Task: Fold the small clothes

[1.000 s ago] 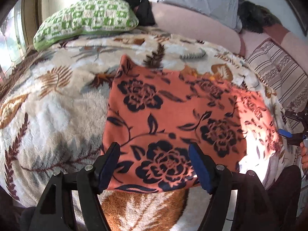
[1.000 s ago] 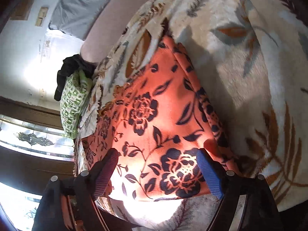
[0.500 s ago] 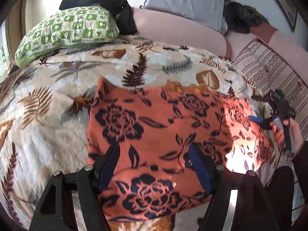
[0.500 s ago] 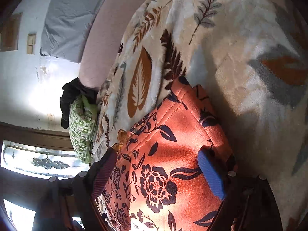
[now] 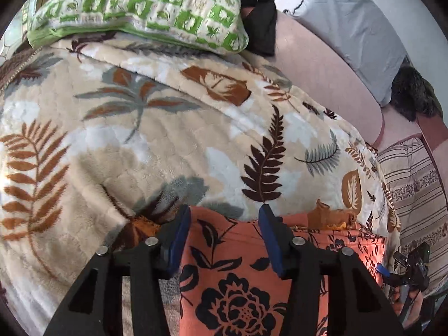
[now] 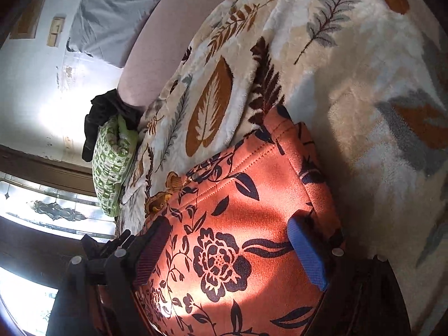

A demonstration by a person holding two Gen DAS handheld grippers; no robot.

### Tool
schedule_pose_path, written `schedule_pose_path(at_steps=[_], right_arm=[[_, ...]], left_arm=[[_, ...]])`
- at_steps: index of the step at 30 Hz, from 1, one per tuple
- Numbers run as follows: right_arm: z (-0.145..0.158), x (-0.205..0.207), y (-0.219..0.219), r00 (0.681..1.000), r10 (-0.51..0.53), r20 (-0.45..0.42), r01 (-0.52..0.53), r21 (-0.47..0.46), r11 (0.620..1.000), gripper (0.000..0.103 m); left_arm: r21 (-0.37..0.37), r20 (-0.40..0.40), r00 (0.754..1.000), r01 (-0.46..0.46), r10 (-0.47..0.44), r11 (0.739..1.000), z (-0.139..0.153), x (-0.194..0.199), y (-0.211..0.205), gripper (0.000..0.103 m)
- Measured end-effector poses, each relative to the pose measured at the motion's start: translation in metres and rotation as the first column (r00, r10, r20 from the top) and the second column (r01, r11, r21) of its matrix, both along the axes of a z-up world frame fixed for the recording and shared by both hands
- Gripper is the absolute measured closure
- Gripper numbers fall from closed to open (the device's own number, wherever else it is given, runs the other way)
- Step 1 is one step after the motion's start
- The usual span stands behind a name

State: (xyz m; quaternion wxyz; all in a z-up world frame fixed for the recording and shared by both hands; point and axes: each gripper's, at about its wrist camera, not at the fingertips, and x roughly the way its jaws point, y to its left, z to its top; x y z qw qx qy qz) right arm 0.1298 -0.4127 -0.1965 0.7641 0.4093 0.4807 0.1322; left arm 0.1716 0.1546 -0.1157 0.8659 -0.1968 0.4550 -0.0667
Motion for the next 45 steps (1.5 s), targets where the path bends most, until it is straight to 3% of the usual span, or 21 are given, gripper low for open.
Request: schedule_pose_path(at_steps=[4, 7, 10, 13, 16, 17, 19, 22, 24, 26, 27, 29, 31, 33, 36, 37, 38, 39, 40, 43, 45], right_arm=[[0.014, -0.012, -0.003, 0.998, -0.056, 0.005, 0.056, -0.01, 0.998, 0.015], [0.034, -0.04, -0.003, 0.995, -0.076, 0.061, 0.073, 0.048, 0.996, 0.015], [0.046, -0.077, 0.006, 0.992, -0.077, 0.103, 0.066, 0.111, 0.992, 0.013], [0.028, -0.106, 0.023, 0.997, -0.033, 0.068, 0.023, 0.142, 0.99, 0.011], [-0.012, -0.121, 0.024, 0.995, -0.059, -0.078, 0.062, 0.043, 0.997, 0.012], [-0.009, -0.126, 0.021, 0.995, -0.088, -0.05, 0.091, 0.066, 0.994, 0.012], [0.012, -0.129, 0.023, 0.995, -0.098, -0.023, 0.097, -0.003, 0.995, 0.011], [0.045, -0.133, 0.034, 0.994, -0.044, 0.104, 0.044, -0.002, 0.999, 0.011], [0.043, -0.132, 0.036, 0.992, -0.027, 0.127, 0.022, 0.042, 0.999, 0.011], [0.013, -0.124, 0.03, 0.998, -0.052, 0.037, 0.052, 0.005, 0.999, 0.011], [-0.009, -0.124, 0.021, 0.992, -0.1, -0.07, 0.097, -0.047, 0.994, 0.012], [-0.007, -0.137, 0.005, 0.982, -0.184, -0.034, 0.186, 0.065, 0.98, 0.015], [0.019, -0.146, 0.004, 0.982, -0.187, 0.015, 0.187, -0.024, 0.982, 0.014], [0.038, -0.154, 0.006, 0.983, -0.165, 0.082, 0.166, -0.016, 0.986, 0.013], [0.039, -0.156, 0.012, 0.985, -0.118, 0.126, 0.114, 0.038, 0.993, 0.011], [0.027, -0.153, 0.012, 0.989, -0.112, 0.096, 0.111, 0.019, 0.994, 0.011], [0.007, -0.15, 0.009, 0.99, -0.142, -0.005, 0.142, -0.032, 0.989, 0.011], [-0.009, -0.154, 0.002, 0.977, -0.193, -0.093, 0.192, -0.02, 0.981, 0.015], [-0.005, -0.163, -0.004, 0.969, -0.241, -0.047, 0.244, 0.046, 0.969, 0.015], [0.03, -0.184, -0.007, 0.964, -0.257, 0.066, 0.257, -0.002, 0.966, 0.014], [0.039, -0.201, -0.01, 0.956, -0.28, 0.091, 0.279, 0.03, 0.96, 0.014]], left_arm=[[0.035, 0.095, 0.992, 0.076, -0.079, 0.996, 0.031, -0.054, -0.012, 0.028], [0.037, 0.139, 0.983, 0.113, -0.117, 0.993, 0.044, -0.108, -0.026, 0.023], [0.02, 0.141, 0.983, 0.118, -0.119, 0.993, 0.038, -0.156, -0.04, 0.015], [0.023, 0.08, 0.986, 0.144, -0.146, 0.989, 0.012, -0.179, -0.055, 0.014], [0.09, -0.061, 0.986, 0.159, -0.154, 0.983, -0.021, -0.177, -0.066, 0.014], [0.1, -0.067, 0.987, 0.15, -0.144, 0.984, -0.023, -0.178, -0.066, 0.014], [0.087, -0.026, 0.992, 0.124, -0.122, 0.988, -0.014, -0.185, -0.065, 0.014], [0.106, 0.039, 0.991, 0.125, -0.13, 0.986, 0.0, -0.189, -0.066, 0.014], [0.13, 0.014, 0.992, 0.119, -0.122, 0.984, -0.009, -0.186, -0.066, 0.014], [0.115, -0.091, 0.991, 0.112, -0.102, 0.987, -0.03, -0.178, -0.061, 0.014], [0.114, -0.091, 0.991, 0.111, -0.101, 0.987, -0.032, -0.179, -0.06, 0.015], [0.131, -0.048, 0.994, 0.102, -0.097, 0.986, -0.02, -0.187, -0.059, 0.014], [0.125, -0.003, 0.996, 0.09, -0.09, 0.988, -0.01, -0.191, -0.059, 0.014], [0.138, 0.031, 0.995, 0.088, -0.093, 0.987, -0.004, -0.192, -0.06, 0.014], [0.14, -0.033, 0.996, 0.088, -0.084, 0.986, -0.018, -0.184, -0.059, 0.014], [0.12, -0.072, 0.994, 0.091, -0.082, 0.989, -0.026, -0.181, -0.056, 0.014], [0.098, -0.074, 0.994, 0.088, -0.081, 0.991, -0.028, -0.183, -0.053, 0.014], [0.086, -0.053, 0.996, 0.08, -0.076, 0.993, -0.023, -0.187, -0.049, 0.014], [0.077, -0.033, 0.997, 0.07, -0.067, 0.995, -0.017, -0.191, -0.046, 0.014], [0.082, 0.033, 0.999, 0.024, -0.027, 0.996, 0.003, -0.193, -0.04, 0.014], [0.079, 0.078, 0.997, 0.007, -0.013, 0.997, 0.017, -0.189, -0.041, 0.014]])
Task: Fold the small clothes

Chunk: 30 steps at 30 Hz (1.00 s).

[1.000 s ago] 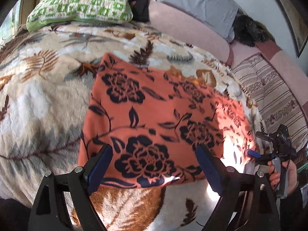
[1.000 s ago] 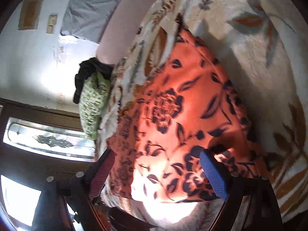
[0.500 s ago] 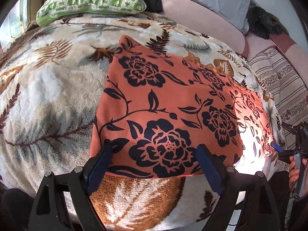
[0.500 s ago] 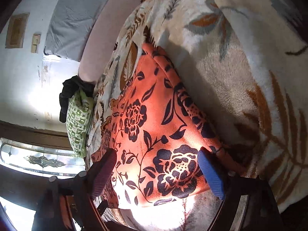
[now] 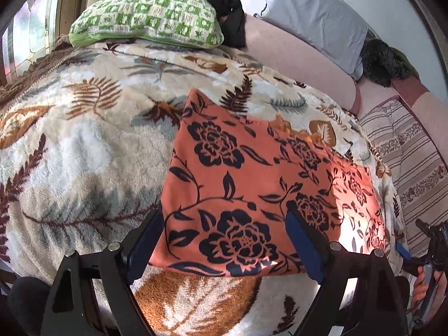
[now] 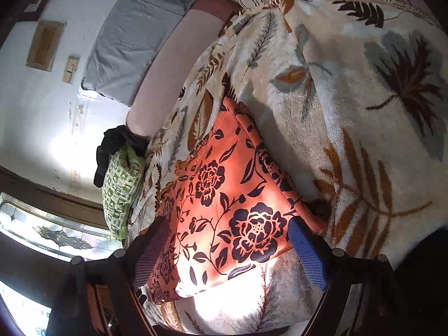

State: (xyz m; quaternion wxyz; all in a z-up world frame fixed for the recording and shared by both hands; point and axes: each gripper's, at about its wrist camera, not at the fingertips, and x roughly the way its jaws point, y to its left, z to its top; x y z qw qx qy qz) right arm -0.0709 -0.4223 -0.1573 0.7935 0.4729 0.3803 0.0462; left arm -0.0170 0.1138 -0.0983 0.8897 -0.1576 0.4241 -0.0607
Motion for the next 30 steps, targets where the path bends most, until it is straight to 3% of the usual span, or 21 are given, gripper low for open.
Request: schedule_pose_path(at_steps=[5, 11, 15, 18, 19, 20, 21, 23, 26, 28, 29, 30], right_arm=[[-0.029, -0.028, 0.008, 0.998, -0.029, -0.059, 0.039, 0.187, 0.982, 0.013], [-0.06, -0.012, 0.008, 0.989, -0.068, -0.128, 0.1, 0.266, 0.959, 0.013], [-0.075, 0.009, 0.002, 0.989, -0.081, -0.123, 0.115, 0.303, 0.946, 0.013], [-0.08, 0.011, -0.005, 0.986, -0.119, -0.116, 0.155, 0.379, 0.912, 0.013], [-0.075, 0.013, -0.006, 0.99, -0.111, -0.09, 0.137, 0.373, 0.918, 0.02], [-0.069, 0.015, -0.007, 0.992, -0.106, -0.07, 0.124, 0.357, 0.926, 0.042], [-0.064, 0.016, -0.007, 0.993, -0.098, -0.065, 0.115, 0.341, 0.933, 0.05], [-0.051, 0.021, -0.005, 0.996, -0.076, -0.046, 0.085, 0.283, 0.955, 0.075], [-0.036, 0.022, 0.006, 0.998, -0.047, -0.045, 0.052, 0.133, 0.99, 0.08], [-0.053, 0.015, 0.006, 0.992, -0.049, -0.114, 0.057, 0.066, 0.996, 0.08], [-0.071, 0.012, 0.002, 0.98, -0.061, -0.187, 0.079, 0.089, 0.993, 0.079], [-0.085, 0.005, -0.007, 0.981, -0.077, -0.176, 0.11, 0.19, 0.975, 0.079]], left_arm=[[0.006, 0.054, 0.997, 0.062, -0.062, 0.998, 0.02, 0.011, -0.025, 0.014], [0.035, 0.044, 0.992, 0.115, -0.116, 0.993, 0.017, 0.014, -0.05, 0.014], [0.044, 0.02, 0.993, 0.116, -0.117, 0.992, 0.01, 0.015, -0.052, 0.014], [0.045, 0.011, 0.993, 0.116, -0.117, 0.992, 0.007, 0.016, -0.053, 0.014], [0.051, 0.009, 0.993, 0.116, -0.117, 0.992, 0.007, 0.017, -0.054, 0.014], [0.056, 0.007, 0.993, 0.121, -0.122, 0.991, 0.007, 0.018, -0.055, 0.014], [0.061, 0.009, 0.992, 0.127, -0.128, 0.99, 0.007, 0.019, -0.056, 0.014], [0.08, 0.023, 0.991, 0.133, -0.135, 0.988, 0.01, 0.02, -0.06, 0.014], [0.096, 0.049, 0.988, 0.143, -0.149, 0.985, 0.015, 0.023, -0.067, 0.014], [0.097, 0.032, 0.987, 0.151, -0.155, 0.984, 0.01, 0.028, -0.072, 0.014], [0.093, -0.001, 0.987, 0.162, -0.163, 0.982, 0.004, 0.032, -0.075, 0.014], [0.093, -0.036, 0.984, 0.175, -0.172, 0.98, -0.002, 0.037, -0.079, 0.014]])
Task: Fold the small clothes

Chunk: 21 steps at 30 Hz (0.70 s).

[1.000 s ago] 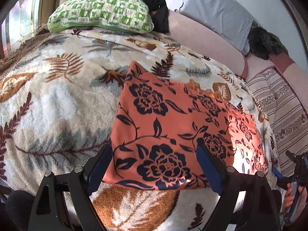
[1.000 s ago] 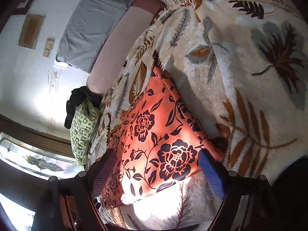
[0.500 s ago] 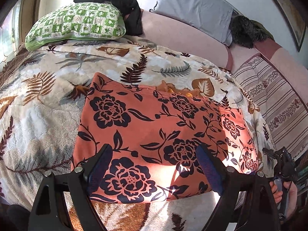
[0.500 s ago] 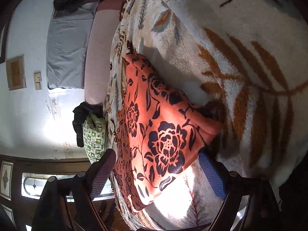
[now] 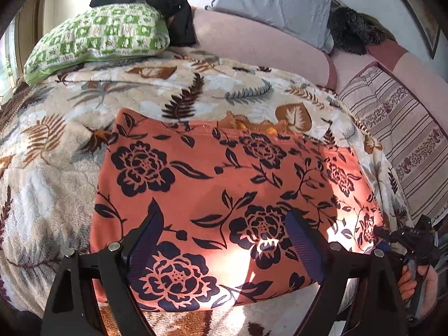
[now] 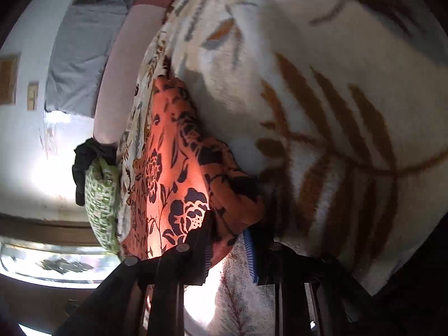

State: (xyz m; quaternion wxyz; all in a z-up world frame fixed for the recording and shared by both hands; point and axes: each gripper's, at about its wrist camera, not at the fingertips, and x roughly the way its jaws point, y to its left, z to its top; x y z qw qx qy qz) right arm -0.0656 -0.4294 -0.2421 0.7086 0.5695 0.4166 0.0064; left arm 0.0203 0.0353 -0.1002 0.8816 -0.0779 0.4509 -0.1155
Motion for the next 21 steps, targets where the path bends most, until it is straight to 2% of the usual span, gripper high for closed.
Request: schedule_pose_path(at_steps=[1, 2, 3, 4, 7, 9, 11, 13, 15, 18, 19, 20, 21], right_arm=[[0.002, -0.003, -0.005, 1.0, -0.015, 0.01, 0.014, 0.041, 0.999, 0.076], [0.011, -0.003, -0.008, 1.0, -0.004, 0.017, 0.003, 0.028, 1.0, 0.048], [0.025, -0.004, -0.01, 0.999, 0.015, 0.032, -0.015, -0.015, 1.0, 0.025], [0.04, -0.007, -0.013, 0.998, 0.02, 0.057, -0.017, -0.06, 0.998, 0.01], [0.079, -0.007, -0.027, 0.99, 0.061, 0.13, -0.038, -0.173, 0.984, 0.01], [0.099, 0.011, -0.035, 0.978, 0.103, 0.179, -0.063, -0.214, 0.975, 0.01], [0.106, 0.046, -0.038, 0.963, 0.167, 0.21, -0.12, -0.22, 0.968, 0.01], [0.098, 0.091, -0.041, 0.954, 0.222, 0.202, -0.183, -0.194, 0.964, 0.01], [0.081, 0.139, -0.041, 0.953, 0.271, 0.135, -0.242, -0.195, 0.951, 0.011], [0.056, 0.191, -0.037, 0.94, 0.339, 0.051, -0.321, -0.214, 0.923, 0.013], [0.046, 0.205, -0.031, 0.928, 0.371, 0.022, -0.359, -0.212, 0.909, 0.021], [0.038, 0.214, -0.025, 0.917, 0.4, -0.012, -0.394, -0.204, 0.896, 0.045], [0.031, 0.222, -0.015, 0.898, 0.438, -0.051, -0.438, -0.209, 0.874, 0.062]], left_arm=[[0.009, -0.02, 1.0, 0.007, -0.007, 1.0, -0.005, 0.003, -0.003, 0.014], [0.018, -0.021, 1.0, 0.007, -0.006, 1.0, -0.007, 0.004, -0.005, 0.014], [0.025, -0.012, 1.0, 0.005, -0.005, 1.0, -0.007, 0.004, -0.006, 0.014], [0.024, 0.004, 1.0, 0.006, -0.006, 1.0, -0.006, 0.003, -0.007, 0.014], [0.036, 0.039, 0.999, 0.005, -0.006, 0.999, -0.006, 0.006, -0.012, 0.014], [0.051, -0.024, 1.0, 0.013, -0.012, 0.999, -0.023, 0.014, -0.016, 0.014], [0.066, -0.092, 0.996, 0.02, -0.013, 0.998, -0.045, 0.019, -0.019, 0.014], [0.137, -0.028, 0.999, 0.042, -0.038, 0.99, -0.047, 0.011, -0.029, 0.012], [0.18, -0.019, 0.998, 0.059, -0.056, 0.982, -0.049, 0.007, -0.037, 0.008], [0.182, -0.013, 0.998, 0.066, -0.065, 0.981, -0.052, 0.007, -0.038, 0.005], [0.173, -0.012, 0.998, 0.066, -0.065, 0.983, -0.052, 0.008, -0.037, 0.004], [0.171, -0.01, 0.998, 0.069, -0.068, 0.983, -0.052, 0.008, -0.036, 0.004], [0.172, -0.008, 0.997, 0.075, -0.074, 0.982, -0.052, 0.009, -0.036, 0.003]])
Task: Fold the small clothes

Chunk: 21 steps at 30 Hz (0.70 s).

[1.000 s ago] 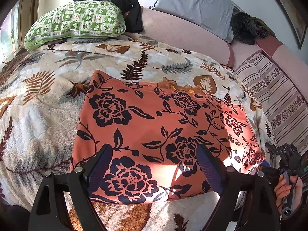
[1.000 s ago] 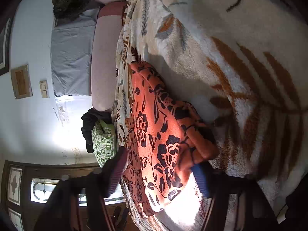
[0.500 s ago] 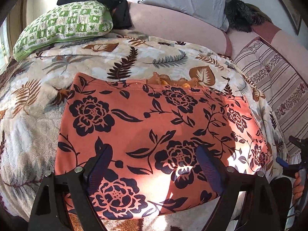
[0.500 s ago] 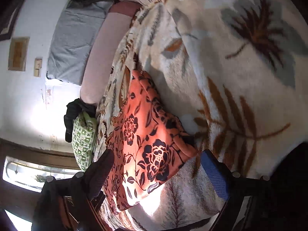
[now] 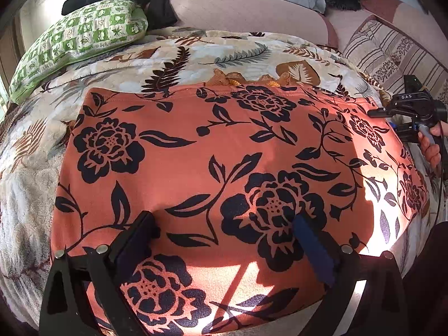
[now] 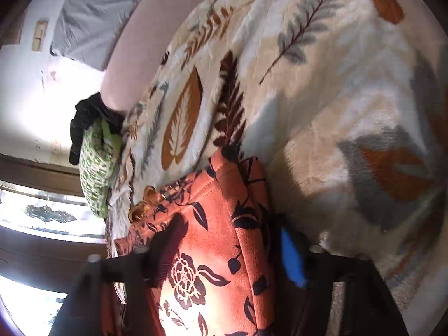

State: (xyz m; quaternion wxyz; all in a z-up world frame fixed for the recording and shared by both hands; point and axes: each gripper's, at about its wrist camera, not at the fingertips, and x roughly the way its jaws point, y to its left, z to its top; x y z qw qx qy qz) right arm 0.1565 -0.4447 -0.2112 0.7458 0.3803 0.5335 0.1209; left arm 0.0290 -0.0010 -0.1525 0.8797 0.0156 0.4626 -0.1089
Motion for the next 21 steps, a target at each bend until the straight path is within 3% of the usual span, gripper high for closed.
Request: schedule_pose_path(at_steps=[1, 3, 5, 6, 7, 9, 12, 13, 14, 16, 19, 20, 21], right_arm=[[0.0, 0.004, 0.009, 0.999, 0.036, -0.002, -0.037, -0.057, 0.998, 0.077], [0.015, 0.0, 0.018, 0.998, 0.045, 0.051, -0.039, -0.119, 0.992, 0.08], [0.019, -0.007, 0.011, 0.996, -0.011, 0.087, 0.027, -0.183, 0.983, 0.082], [0.008, -0.007, 0.008, 0.998, -0.04, 0.046, 0.05, -0.232, 0.971, 0.082], [-0.006, -0.008, 0.002, 0.998, -0.066, 0.025, 0.07, -0.182, 0.981, 0.083], [0.0, -0.014, -0.004, 0.993, -0.108, 0.049, 0.113, -0.12, 0.986, 0.078], [0.032, -0.029, 0.005, 0.989, -0.106, 0.106, 0.125, -0.194, 0.973, 0.059], [0.047, -0.038, 0.01, 0.985, -0.1, 0.144, 0.13, -0.218, 0.967, 0.041], [0.06, -0.049, 0.016, 0.978, -0.095, 0.188, 0.135, -0.217, 0.967, 0.032], [0.083, -0.071, 0.029, 0.964, -0.074, 0.256, 0.118, -0.163, 0.98, 0.032], [0.095, -0.095, 0.064, 0.953, -0.008, 0.303, 0.018, -0.029, 0.999, 0.029], [0.091, -0.1, 0.077, 0.952, 0.02, 0.305, -0.024, 0.011, 1.0, 0.026], [0.08, -0.103, 0.087, 0.956, 0.042, 0.29, -0.058, 0.047, 0.997, 0.025]], left_arm=[[0.001, 0.003, 1.0, 0.006, -0.006, 1.0, 0.0, 0.0, 0.0, 0.003], [-0.006, 0.01, 1.0, 0.013, -0.013, 1.0, -0.001, 0.0, 0.001, 0.003], [-0.004, 0.013, 1.0, 0.014, -0.014, 1.0, 0.0, 0.0, 0.001, 0.002], [-0.002, 0.007, 1.0, 0.019, -0.019, 1.0, 0.002, 0.001, 0.0, 0.002], [-0.012, -0.004, 1.0, 0.026, -0.026, 1.0, 0.007, 0.001, 0.002, 0.002], [-0.074, 0.017, 1.0, -0.002, 0.004, 0.997, 0.025, -0.006, 0.017, 0.002], [-0.155, 0.088, 0.989, -0.105, 0.119, 0.982, 0.055, -0.03, 0.057, 0.002], [-0.177, 0.101, 0.983, -0.134, 0.153, 0.975, 0.061, -0.038, 0.071, 0.002], [-0.198, 0.104, 0.976, -0.166, 0.189, 0.966, 0.062, -0.046, 0.085, 0.002], [-0.221, 0.055, 0.968, -0.227, 0.245, 0.948, 0.051, -0.053, 0.109, 0.002], [-0.142, -0.143, 0.935, -0.345, 0.325, 0.928, 0.003, -0.048, 0.13, 0.004], [-0.126, -0.152, 0.933, -0.347, 0.327, 0.93, -0.005, -0.049, 0.132, 0.004], [-0.108, -0.105, 0.94, -0.334, 0.323, 0.936, 0.001, -0.054, 0.127, 0.004]])
